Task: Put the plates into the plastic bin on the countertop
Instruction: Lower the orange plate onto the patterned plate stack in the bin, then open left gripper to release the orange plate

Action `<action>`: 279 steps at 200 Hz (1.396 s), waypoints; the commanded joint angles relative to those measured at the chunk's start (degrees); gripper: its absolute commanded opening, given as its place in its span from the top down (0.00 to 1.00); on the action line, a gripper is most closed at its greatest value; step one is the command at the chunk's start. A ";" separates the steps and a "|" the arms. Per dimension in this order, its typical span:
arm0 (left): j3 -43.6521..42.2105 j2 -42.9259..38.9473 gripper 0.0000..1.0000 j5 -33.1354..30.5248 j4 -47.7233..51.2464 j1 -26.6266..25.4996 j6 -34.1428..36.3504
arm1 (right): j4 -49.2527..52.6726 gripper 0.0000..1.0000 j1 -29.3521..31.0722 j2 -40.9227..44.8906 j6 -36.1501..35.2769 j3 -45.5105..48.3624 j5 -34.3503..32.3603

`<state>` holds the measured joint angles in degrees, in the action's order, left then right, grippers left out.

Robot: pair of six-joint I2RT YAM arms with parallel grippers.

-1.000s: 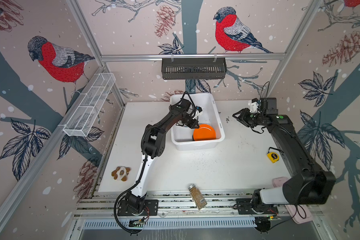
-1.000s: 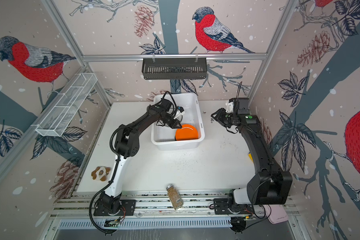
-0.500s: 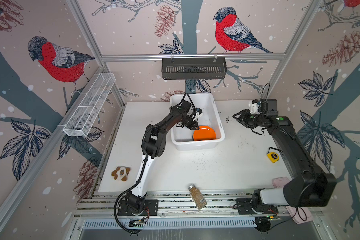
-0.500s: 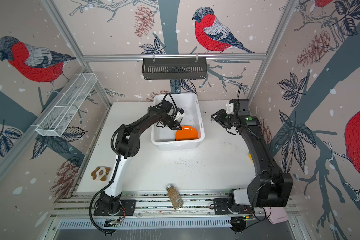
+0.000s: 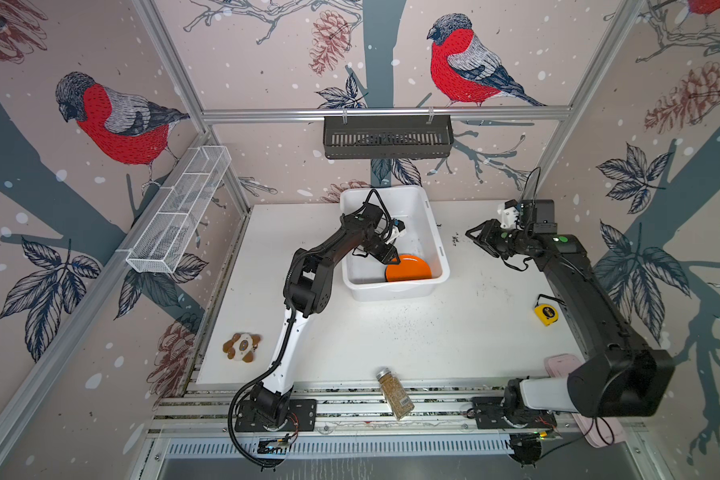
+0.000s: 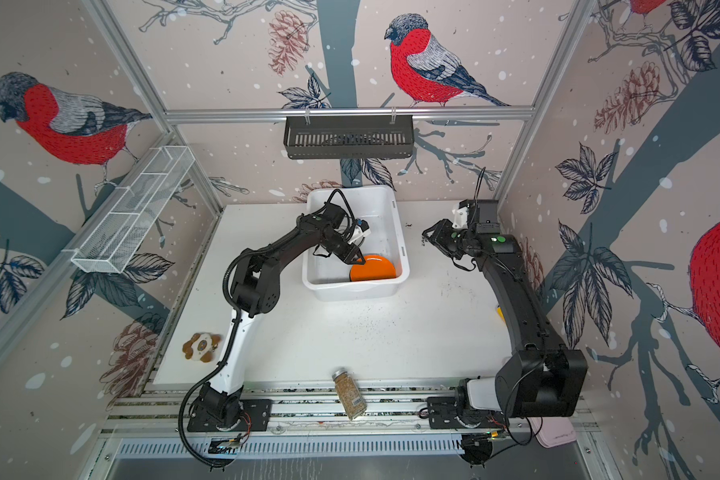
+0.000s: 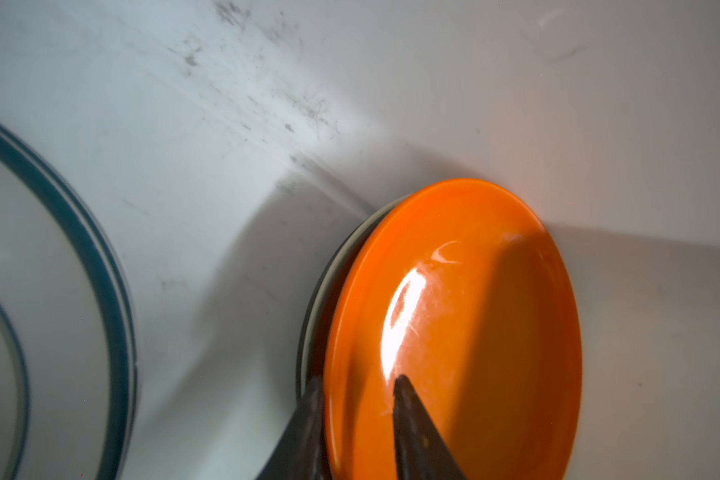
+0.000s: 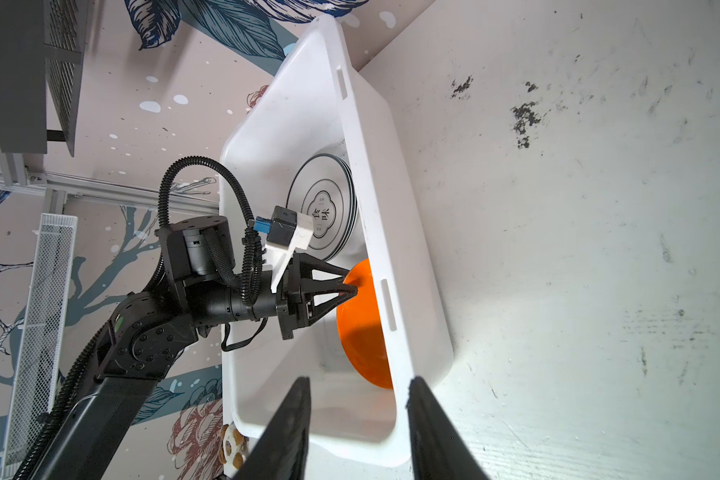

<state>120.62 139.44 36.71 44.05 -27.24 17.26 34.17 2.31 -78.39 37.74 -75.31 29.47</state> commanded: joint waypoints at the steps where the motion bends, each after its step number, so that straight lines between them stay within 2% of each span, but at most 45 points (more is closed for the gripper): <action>1: -0.14 -0.27 0.64 1.08 0.27 -0.34 1.39 | -0.77 0.59 -0.02 0.39 0.56 -0.01 -0.21; 21: -0.37 -0.74 0.56 1.41 0.48 -0.34 1.44 | -0.77 0.60 -0.02 0.35 0.57 -0.15 -0.21; 112: -0.39 -1.89 0.35 4.83 2.94 -1.30 2.88 | -0.84 0.60 0.08 0.17 0.37 -0.18 0.06; 164: 1.41 -1.71 0.31 6.54 5.71 -2.56 4.15 | -0.84 0.60 -0.02 0.65 0.08 0.27 0.06; 221: 0.09 -2.74 0.22 2.41 3.75 -2.95 3.76 | -1.26 0.60 -0.02 1.26 0.11 1.12 0.16; 279: 0.34 -3.81 0.22 0.14 2.53 -1.43 3.31 | -1.54 0.60 -0.02 1.84 0.38 1.56 0.07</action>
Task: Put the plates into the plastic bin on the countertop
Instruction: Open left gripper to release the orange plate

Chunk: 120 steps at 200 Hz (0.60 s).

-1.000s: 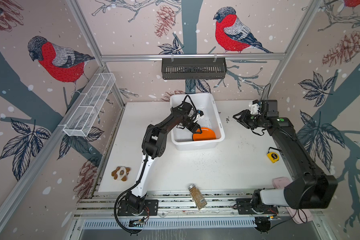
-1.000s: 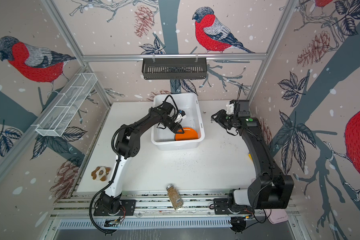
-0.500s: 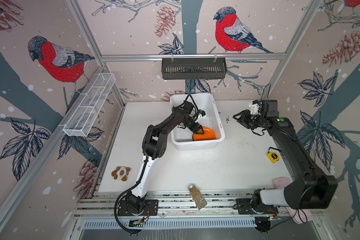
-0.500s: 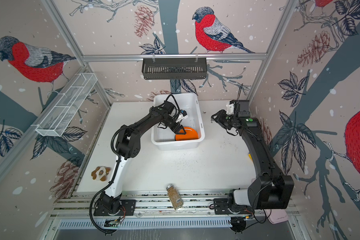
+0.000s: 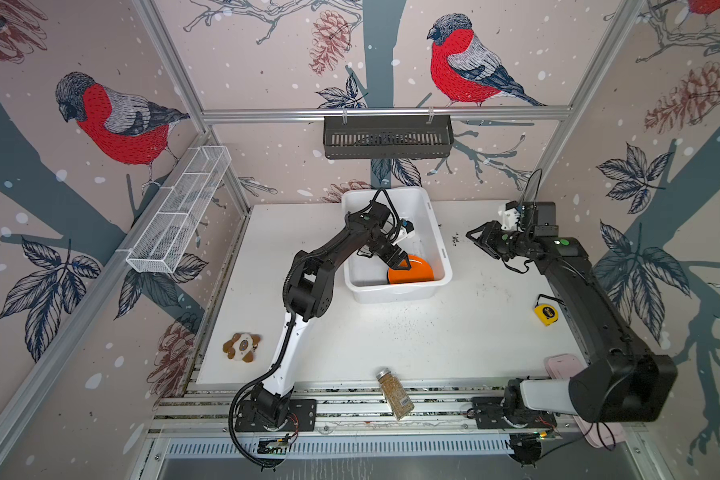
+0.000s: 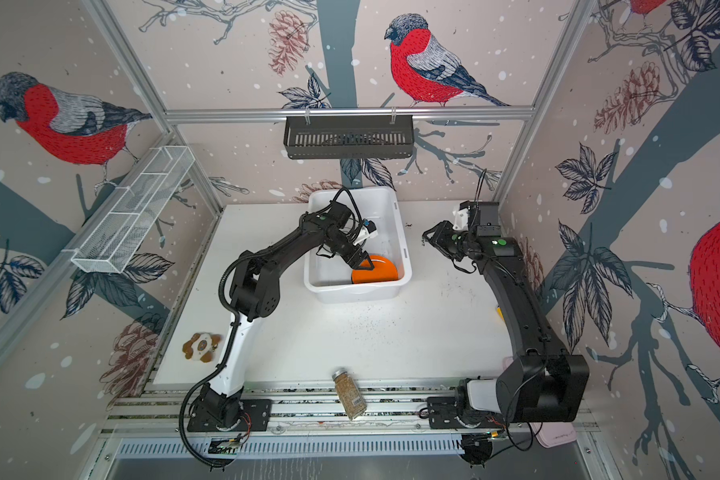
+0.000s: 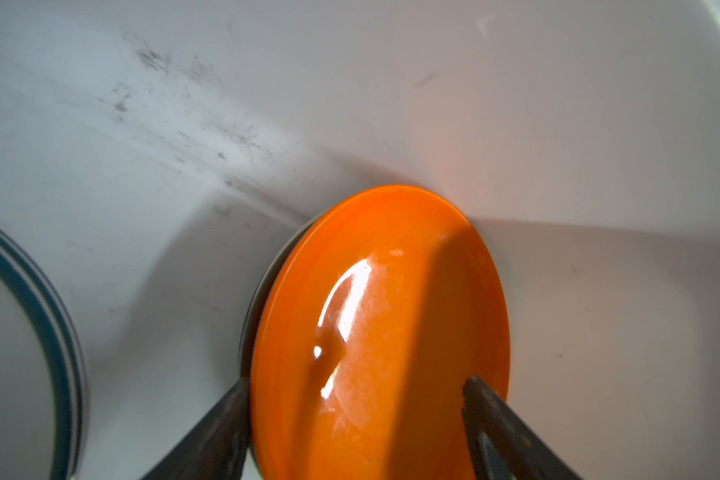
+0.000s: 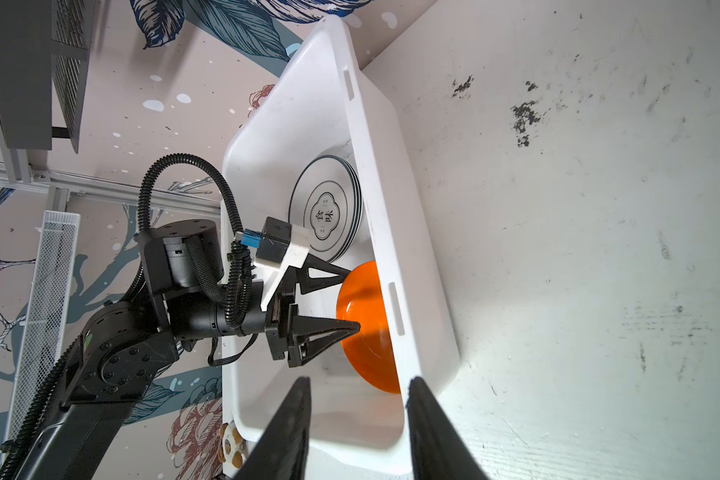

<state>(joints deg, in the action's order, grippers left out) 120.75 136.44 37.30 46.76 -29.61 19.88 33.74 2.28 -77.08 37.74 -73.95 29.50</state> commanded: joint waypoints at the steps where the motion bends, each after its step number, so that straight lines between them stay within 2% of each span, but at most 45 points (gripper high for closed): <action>1: 0.24 -0.82 0.22 -0.46 -0.18 0.94 0.69 | -1.11 0.60 0.00 0.57 0.35 0.21 0.04; 76: -0.17 -1.33 0.27 -0.25 -2.80 1.66 -1.90 | -1.50 0.60 0.00 0.57 1.02 0.69 0.04; 120: 2.53 0.23 0.20 -4.06 -5.70 0.59 -3.14 | -1.43 0.60 0.09 -0.10 1.55 0.06 -0.87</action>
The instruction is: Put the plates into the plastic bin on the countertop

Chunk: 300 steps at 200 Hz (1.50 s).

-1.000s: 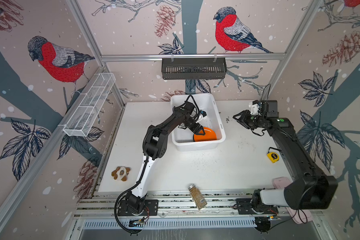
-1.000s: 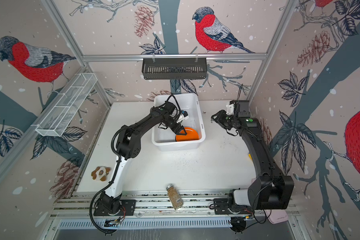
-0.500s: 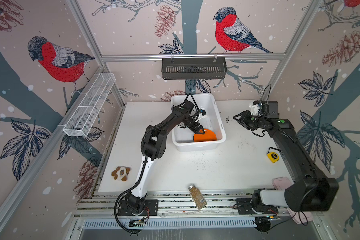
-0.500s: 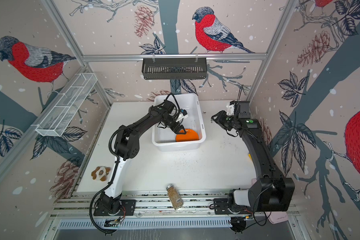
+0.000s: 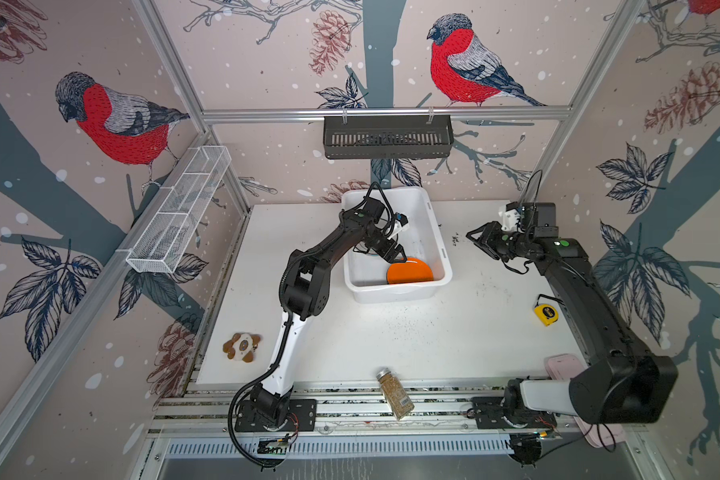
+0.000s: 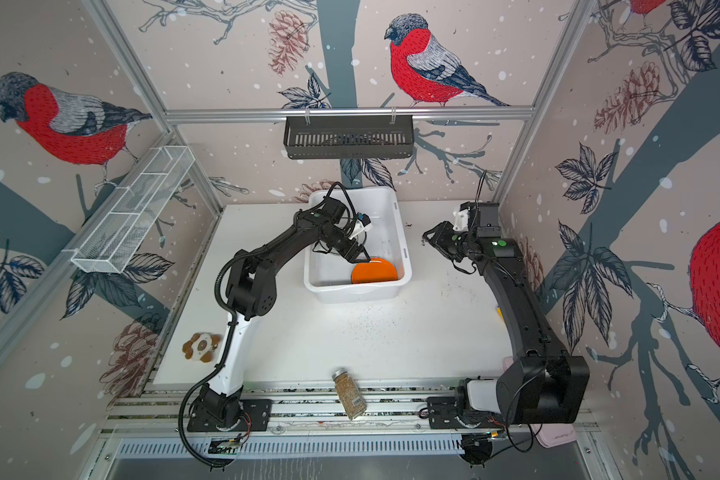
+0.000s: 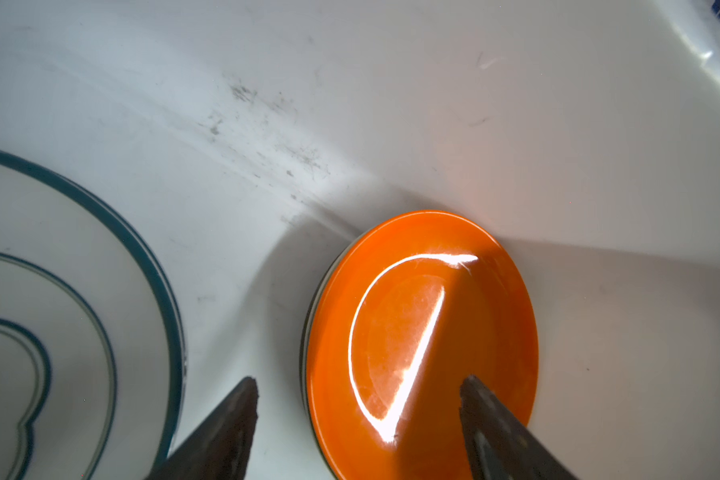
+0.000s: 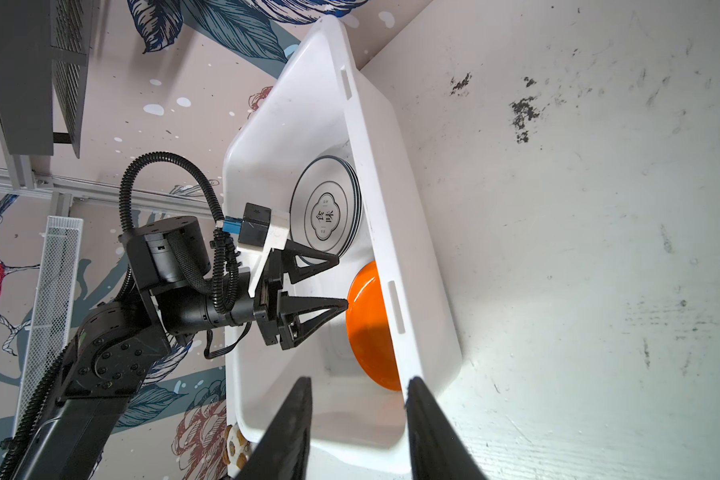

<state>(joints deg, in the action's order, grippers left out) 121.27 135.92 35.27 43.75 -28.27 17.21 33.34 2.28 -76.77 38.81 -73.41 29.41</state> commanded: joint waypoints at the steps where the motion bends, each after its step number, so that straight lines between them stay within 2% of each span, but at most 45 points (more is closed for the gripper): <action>1: 2.11 0.80 0.20 -2.12 -2.69 -0.83 -0.45 | -1.06 0.60 0.09 -0.45 0.52 -0.50 -0.77; 29: 4.40 2.32 0.13 -5.86 -5.08 -2.52 -1.81 | -1.41 0.60 0.21 -1.20 0.96 -0.99 -1.47; 81: 10.05 7.28 0.13 -9.56 -8.01 -4.00 -6.65 | -0.76 0.60 0.27 -2.62 0.83 -2.92 -2.30; 152: 10.30 9.43 0.13 -16.85 -10.98 -4.30 -7.84 | -0.54 0.60 0.19 -4.20 -0.13 -4.80 -1.86; 236: 9.25 10.10 0.16 -18.35 -10.67 -4.86 -7.60 | -0.96 0.61 0.09 -3.70 -0.64 -3.65 -1.11; 300: 4.39 6.87 0.20 -19.62 -11.09 -4.78 -5.48 | -1.96 0.61 -0.09 -3.21 -0.26 -2.31 -0.77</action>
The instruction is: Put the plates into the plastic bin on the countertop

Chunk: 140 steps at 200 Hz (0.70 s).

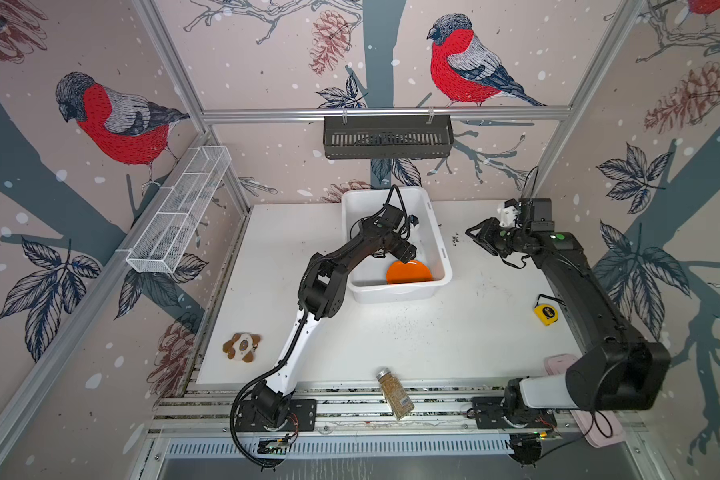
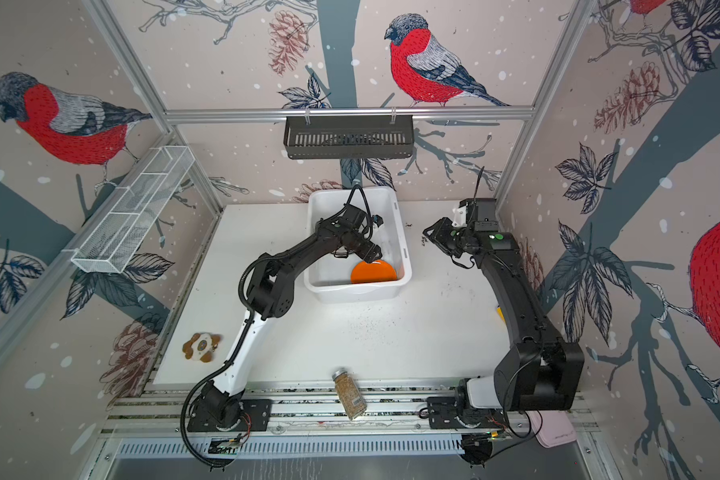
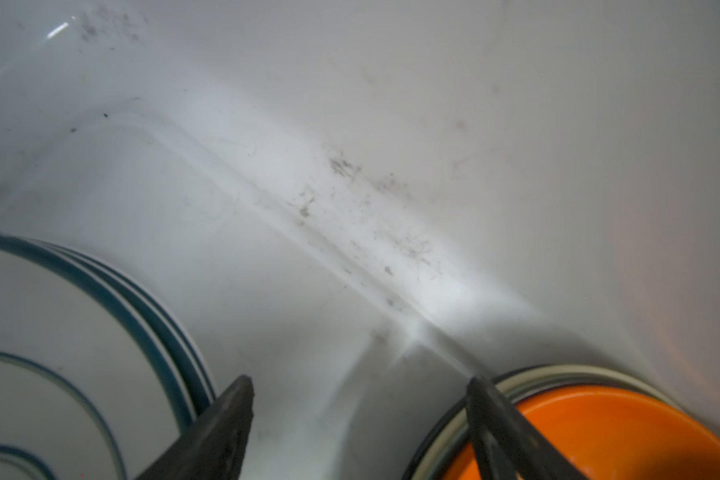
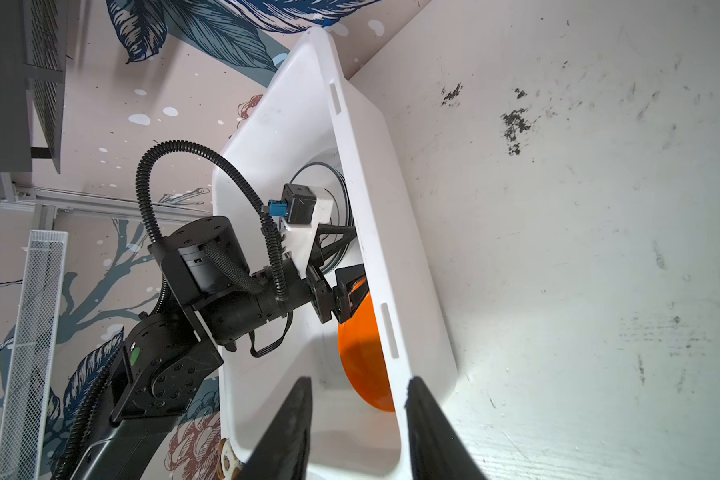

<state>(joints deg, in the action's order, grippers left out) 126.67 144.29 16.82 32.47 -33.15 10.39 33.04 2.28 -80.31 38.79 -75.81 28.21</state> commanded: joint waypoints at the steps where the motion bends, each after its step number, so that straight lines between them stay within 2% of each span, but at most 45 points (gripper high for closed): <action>1: -1.04 -1.53 0.20 -1.18 0.16 0.10 1.32 | -1.66 0.60 -0.09 0.33 -0.26 0.11 0.44; 47: -0.32 -3.72 0.18 -0.48 -2.41 0.02 0.62 | -1.74 0.61 -0.19 0.22 -0.37 -0.07 0.62; 98: 0.78 -5.34 0.18 0.00 1.91 0.73 1.39 | -1.19 0.61 -0.50 -0.13 -0.73 -0.92 0.71; 118: -1.04 -7.62 0.18 6.21 6.46 2.40 4.64 | -0.95 0.60 -0.78 -0.01 -0.81 -0.98 0.87; 130: -2.45 -9.05 0.17 11.30 10.65 3.79 9.00 | -0.86 0.60 -0.88 0.07 -0.90 -0.87 1.05; 140: -3.00 -9.93 0.17 12.86 14.93 4.60 13.11 | -0.80 0.60 -0.98 0.12 -0.90 -0.68 1.14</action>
<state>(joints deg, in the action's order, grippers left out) 124.97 136.57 21.56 37.58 -30.37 14.63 32.93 1.45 -80.42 38.76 -76.31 28.69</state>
